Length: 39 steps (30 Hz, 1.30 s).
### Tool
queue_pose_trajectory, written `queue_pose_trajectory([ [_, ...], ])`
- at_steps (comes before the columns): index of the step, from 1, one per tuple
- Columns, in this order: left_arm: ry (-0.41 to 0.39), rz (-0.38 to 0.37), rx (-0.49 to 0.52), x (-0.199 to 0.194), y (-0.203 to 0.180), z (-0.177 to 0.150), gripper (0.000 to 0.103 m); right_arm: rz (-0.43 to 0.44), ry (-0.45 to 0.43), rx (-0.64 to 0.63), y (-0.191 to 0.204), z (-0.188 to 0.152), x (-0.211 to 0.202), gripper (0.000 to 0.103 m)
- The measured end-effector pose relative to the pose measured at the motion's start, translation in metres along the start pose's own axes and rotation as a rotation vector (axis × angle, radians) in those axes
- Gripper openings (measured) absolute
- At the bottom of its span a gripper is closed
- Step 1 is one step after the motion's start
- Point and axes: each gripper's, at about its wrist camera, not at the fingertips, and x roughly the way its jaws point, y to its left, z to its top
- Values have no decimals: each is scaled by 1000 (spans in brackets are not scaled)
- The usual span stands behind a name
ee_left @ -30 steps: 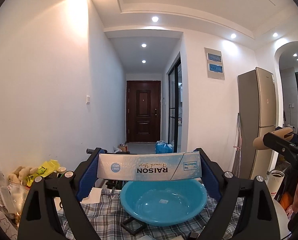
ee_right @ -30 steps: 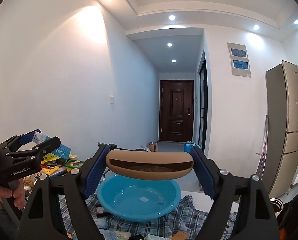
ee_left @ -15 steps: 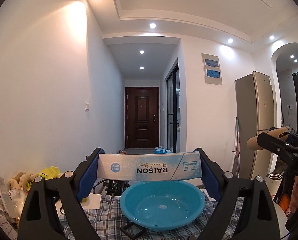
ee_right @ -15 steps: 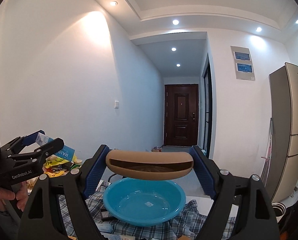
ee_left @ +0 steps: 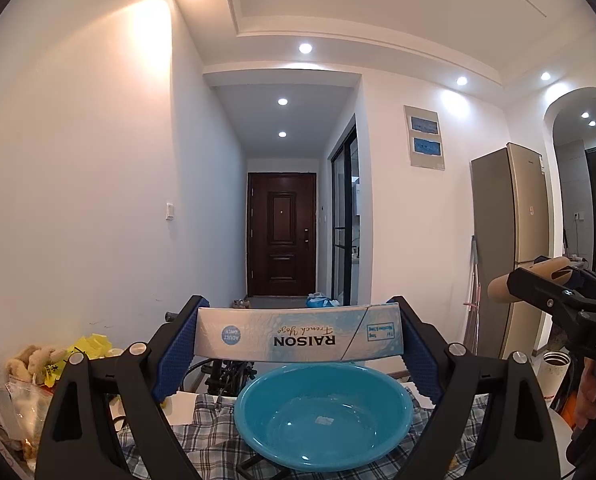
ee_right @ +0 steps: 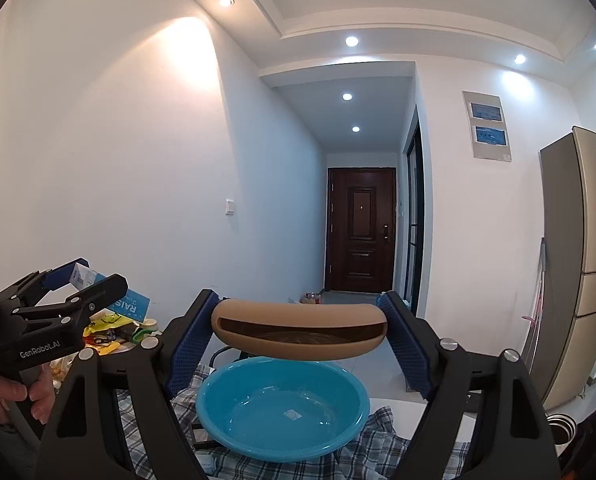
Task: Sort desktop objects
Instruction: 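Carry both items above the basin interior, lowering toward its bottom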
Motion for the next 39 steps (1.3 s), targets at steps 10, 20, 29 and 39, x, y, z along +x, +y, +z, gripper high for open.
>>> queue_pose_trajectory([
  [10, 37, 10, -33, 52, 13, -11, 91, 19, 29, 13, -3, -13, 53, 81],
  [20, 1, -2, -41, 104, 14, -12, 91, 20, 18, 60, -20, -17, 100, 81],
  [29, -10, -9, -96, 127, 27, -24, 91, 10, -8, 99, -25, -23, 118, 81],
  [39, 52, 6, -109, 153, 35, -41, 91, 2, 42, 120, -35, -41, 141, 81],
])
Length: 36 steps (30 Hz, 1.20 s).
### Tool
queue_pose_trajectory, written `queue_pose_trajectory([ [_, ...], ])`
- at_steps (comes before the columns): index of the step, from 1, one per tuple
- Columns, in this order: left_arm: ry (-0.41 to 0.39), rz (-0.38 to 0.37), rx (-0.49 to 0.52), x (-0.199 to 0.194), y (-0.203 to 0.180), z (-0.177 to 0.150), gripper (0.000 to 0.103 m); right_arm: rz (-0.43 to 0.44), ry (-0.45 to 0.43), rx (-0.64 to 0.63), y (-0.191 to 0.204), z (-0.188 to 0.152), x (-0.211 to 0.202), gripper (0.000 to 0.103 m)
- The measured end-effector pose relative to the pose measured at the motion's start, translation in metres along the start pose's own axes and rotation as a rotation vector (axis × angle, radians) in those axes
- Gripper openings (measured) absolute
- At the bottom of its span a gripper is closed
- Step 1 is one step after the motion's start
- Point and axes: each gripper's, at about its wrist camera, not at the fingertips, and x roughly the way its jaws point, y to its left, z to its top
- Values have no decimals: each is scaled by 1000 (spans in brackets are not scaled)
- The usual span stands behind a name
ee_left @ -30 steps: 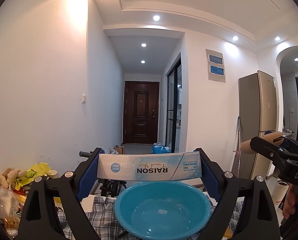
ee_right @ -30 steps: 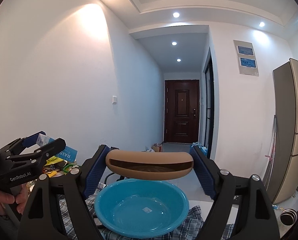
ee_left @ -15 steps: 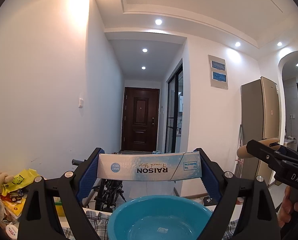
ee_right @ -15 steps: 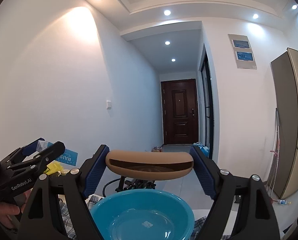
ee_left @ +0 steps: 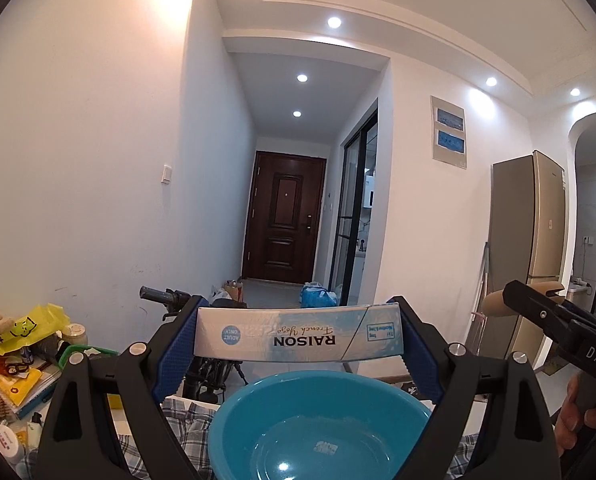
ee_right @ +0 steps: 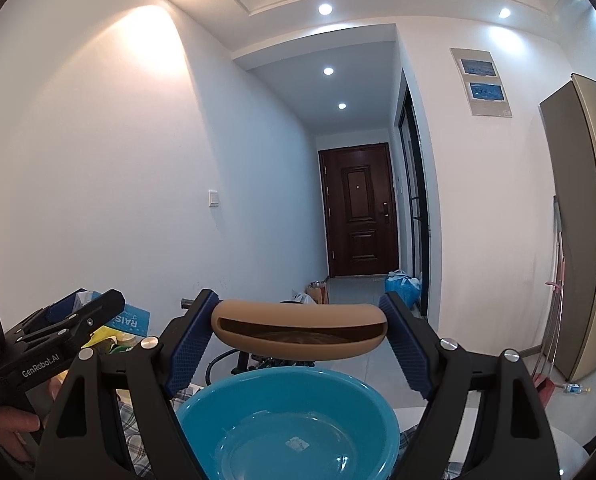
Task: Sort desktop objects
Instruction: 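Carry both items above the basin interior, lowering toward its bottom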
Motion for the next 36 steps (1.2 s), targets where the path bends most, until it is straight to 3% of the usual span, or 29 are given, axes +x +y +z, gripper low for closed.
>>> queue_pose_trajectory([
  [11, 17, 5, 14, 0, -2, -5, 91, 6, 22, -11, 0, -4, 7, 81],
  [24, 201, 14, 2, 71, 2, -45, 91, -25, 143, -26, -4, -29, 54, 81],
  [36, 365, 45, -9, 118, 5, -77, 91, -35, 314, -12, -20, -65, 105, 81],
])
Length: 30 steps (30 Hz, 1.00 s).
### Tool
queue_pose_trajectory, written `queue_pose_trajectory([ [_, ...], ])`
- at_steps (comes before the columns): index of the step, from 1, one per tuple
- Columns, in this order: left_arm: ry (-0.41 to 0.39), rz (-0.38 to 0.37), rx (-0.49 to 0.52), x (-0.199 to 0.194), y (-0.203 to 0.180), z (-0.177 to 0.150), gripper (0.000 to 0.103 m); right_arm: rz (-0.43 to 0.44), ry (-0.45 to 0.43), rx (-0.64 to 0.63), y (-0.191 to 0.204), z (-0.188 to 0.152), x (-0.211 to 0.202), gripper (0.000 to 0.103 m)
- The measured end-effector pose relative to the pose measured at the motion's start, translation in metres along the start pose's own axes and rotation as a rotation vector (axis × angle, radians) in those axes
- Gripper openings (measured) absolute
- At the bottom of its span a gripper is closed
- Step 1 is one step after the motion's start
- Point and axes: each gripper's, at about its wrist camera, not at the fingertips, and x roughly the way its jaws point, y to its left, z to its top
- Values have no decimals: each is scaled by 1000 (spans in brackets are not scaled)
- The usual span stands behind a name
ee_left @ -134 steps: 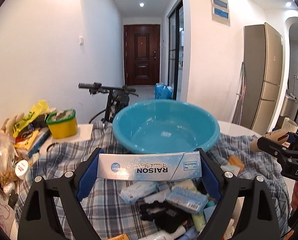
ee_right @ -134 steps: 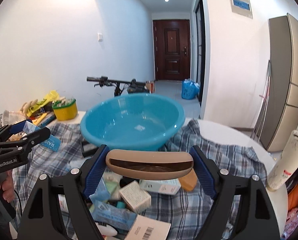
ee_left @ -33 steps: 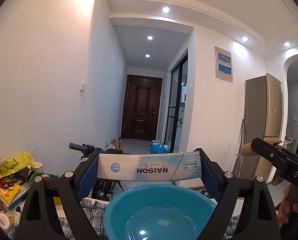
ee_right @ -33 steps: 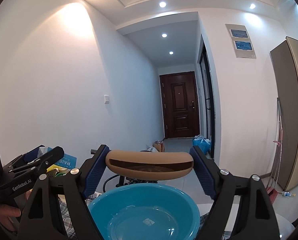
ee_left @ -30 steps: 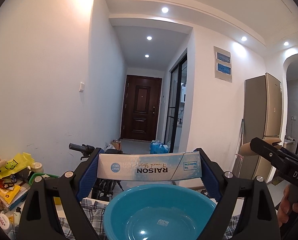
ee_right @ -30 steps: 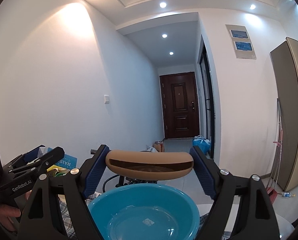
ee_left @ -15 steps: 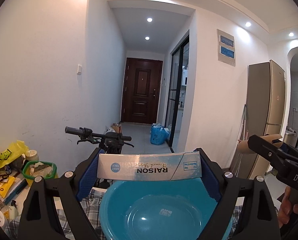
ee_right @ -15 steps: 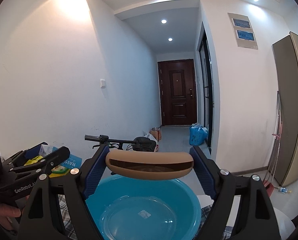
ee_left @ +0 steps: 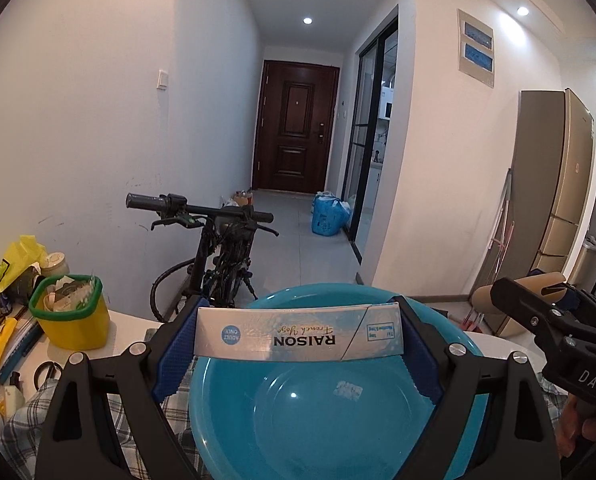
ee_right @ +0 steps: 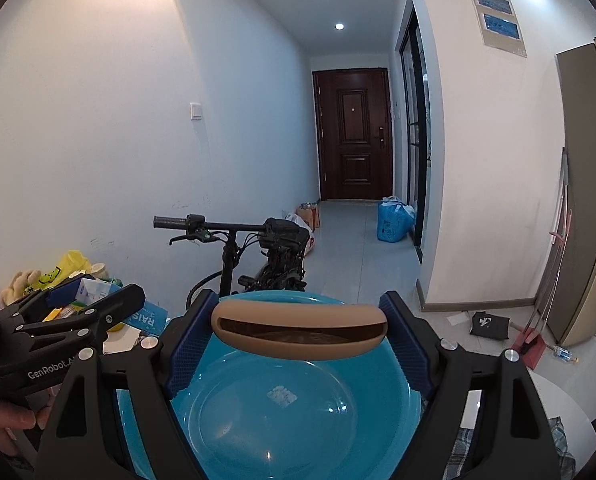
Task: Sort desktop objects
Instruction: 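Carry both items above the basin interior, lowering toward its bottom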
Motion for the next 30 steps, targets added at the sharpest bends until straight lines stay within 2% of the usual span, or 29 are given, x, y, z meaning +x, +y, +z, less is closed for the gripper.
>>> queue_pose_trajectory([
  [10, 181, 40, -2, 42, 6, -20, 91, 5, 95, 4, -8, -13, 25, 81],
  [21, 366, 21, -27, 78, 5, -42, 91, 33, 287, 15, -14, -37, 60, 81],
  [30, 443, 81, -50, 95, 18, -52, 91, 23, 375, 5, -18, -50, 77, 81],
])
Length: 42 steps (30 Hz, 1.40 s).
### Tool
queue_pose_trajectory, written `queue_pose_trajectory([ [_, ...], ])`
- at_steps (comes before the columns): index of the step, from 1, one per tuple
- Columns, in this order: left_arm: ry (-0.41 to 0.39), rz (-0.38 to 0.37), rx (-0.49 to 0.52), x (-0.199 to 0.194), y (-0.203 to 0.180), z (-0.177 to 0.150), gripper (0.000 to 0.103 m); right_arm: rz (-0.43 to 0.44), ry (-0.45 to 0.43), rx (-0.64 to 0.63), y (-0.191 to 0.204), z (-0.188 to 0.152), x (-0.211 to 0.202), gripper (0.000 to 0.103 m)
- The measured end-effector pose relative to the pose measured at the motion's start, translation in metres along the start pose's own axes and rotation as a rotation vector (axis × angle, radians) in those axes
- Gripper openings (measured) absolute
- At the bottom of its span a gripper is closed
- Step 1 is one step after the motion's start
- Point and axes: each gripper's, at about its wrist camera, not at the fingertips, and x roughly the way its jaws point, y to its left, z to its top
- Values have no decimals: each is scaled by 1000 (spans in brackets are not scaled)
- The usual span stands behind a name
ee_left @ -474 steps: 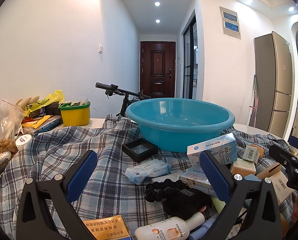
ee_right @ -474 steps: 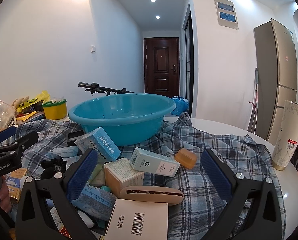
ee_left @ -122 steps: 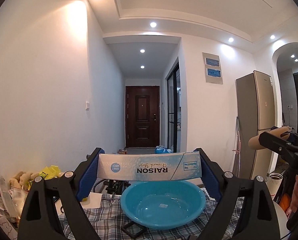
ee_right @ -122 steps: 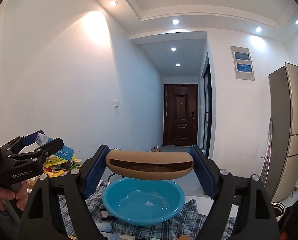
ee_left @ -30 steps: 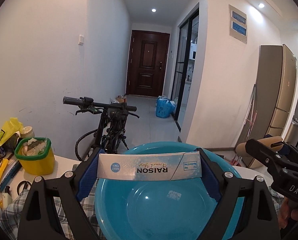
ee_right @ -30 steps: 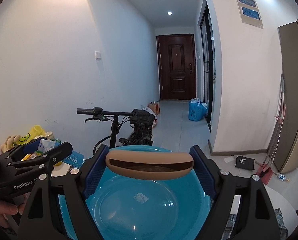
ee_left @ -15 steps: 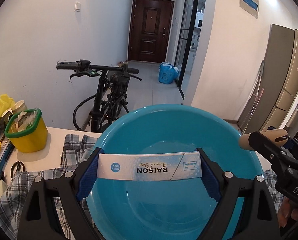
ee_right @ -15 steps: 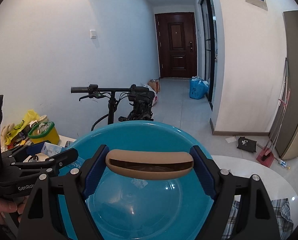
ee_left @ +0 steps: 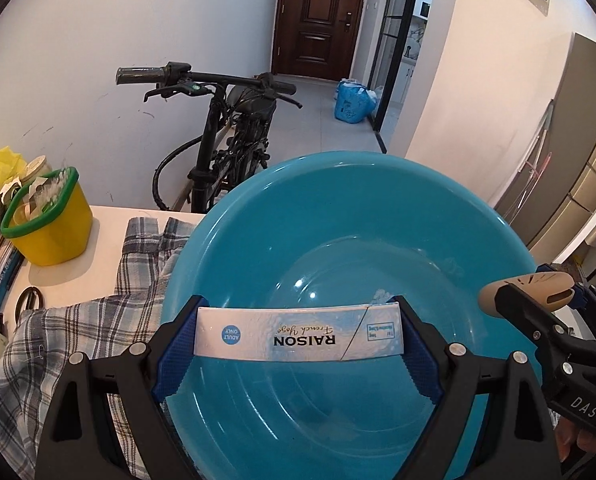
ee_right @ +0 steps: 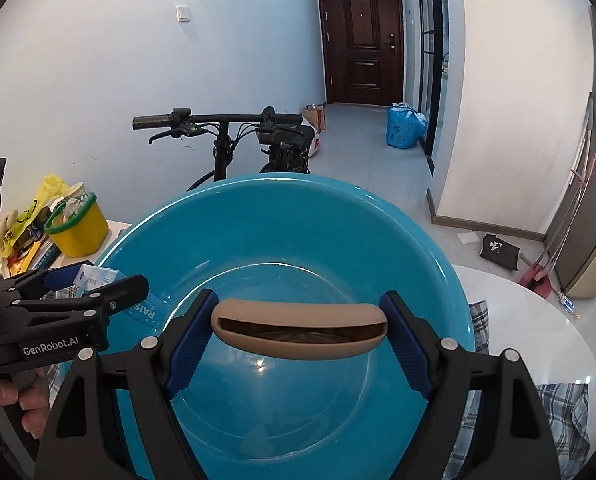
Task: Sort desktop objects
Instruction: 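Carry both items above the basin interior, lowering toward its bottom, then open the left tool to drop the RAISON box into the basin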
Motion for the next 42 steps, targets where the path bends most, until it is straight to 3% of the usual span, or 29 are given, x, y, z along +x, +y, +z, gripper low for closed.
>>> queue_pose_trajectory([
  [10, 58, -13, 35, 11, -7, -3, 91, -16, 67, -8, -3, -5, 14, 81],
  [32, 46, -42, 5, 10, -3, -1, 92, -10, 78, -23, -3, -4, 14, 81],
  [39, -9, -9, 30, 0, -7, 0, 92, -7, 73, -22, -4, -4, 13, 81],
  [42, -44, -4, 39, -8, -8, 1, 97, -7, 71, -22, -4, -3, 12, 81],
])
